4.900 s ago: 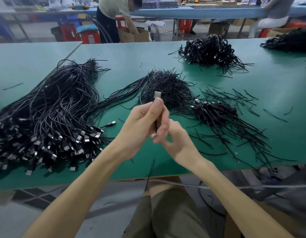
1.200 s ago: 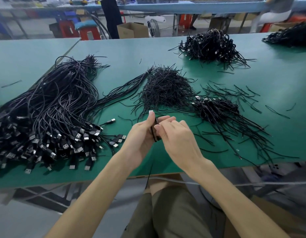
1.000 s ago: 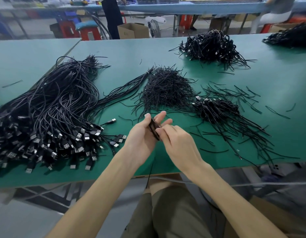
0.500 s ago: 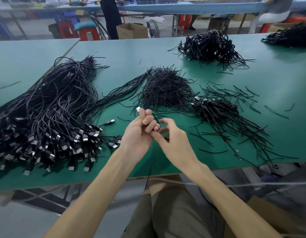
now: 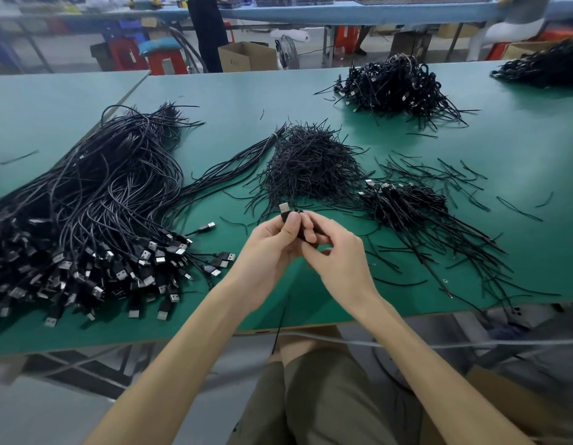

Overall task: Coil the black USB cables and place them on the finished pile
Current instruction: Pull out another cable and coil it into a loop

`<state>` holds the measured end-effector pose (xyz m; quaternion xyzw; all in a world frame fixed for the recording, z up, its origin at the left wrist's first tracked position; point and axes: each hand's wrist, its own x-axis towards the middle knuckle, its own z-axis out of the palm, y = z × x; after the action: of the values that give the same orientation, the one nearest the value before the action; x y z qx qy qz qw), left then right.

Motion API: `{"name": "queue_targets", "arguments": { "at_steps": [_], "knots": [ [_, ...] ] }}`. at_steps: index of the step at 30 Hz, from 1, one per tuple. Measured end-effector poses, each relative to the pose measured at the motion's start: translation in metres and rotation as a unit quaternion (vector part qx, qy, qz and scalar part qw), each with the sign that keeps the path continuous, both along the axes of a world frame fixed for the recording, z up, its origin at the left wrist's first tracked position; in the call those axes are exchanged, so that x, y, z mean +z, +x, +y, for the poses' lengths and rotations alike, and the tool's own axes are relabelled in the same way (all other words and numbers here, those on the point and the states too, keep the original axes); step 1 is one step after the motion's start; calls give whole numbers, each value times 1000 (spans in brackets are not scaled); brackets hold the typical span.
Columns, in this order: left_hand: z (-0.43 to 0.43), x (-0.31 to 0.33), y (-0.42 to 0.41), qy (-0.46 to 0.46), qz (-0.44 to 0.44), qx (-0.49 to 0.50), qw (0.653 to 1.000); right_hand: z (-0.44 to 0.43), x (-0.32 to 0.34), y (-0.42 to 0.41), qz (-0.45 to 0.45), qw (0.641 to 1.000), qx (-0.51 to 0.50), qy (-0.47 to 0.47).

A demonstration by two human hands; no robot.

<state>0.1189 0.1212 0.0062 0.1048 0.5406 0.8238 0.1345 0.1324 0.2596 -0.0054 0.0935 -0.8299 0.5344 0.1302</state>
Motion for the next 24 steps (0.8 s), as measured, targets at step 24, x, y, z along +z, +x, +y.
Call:
{"name": "queue_targets", "arguments": {
  "at_steps": [24],
  "knots": [
    [-22,-8,-3,-193,85,63,975,16,11,-11,-124,981,99,113]
  ]
}}
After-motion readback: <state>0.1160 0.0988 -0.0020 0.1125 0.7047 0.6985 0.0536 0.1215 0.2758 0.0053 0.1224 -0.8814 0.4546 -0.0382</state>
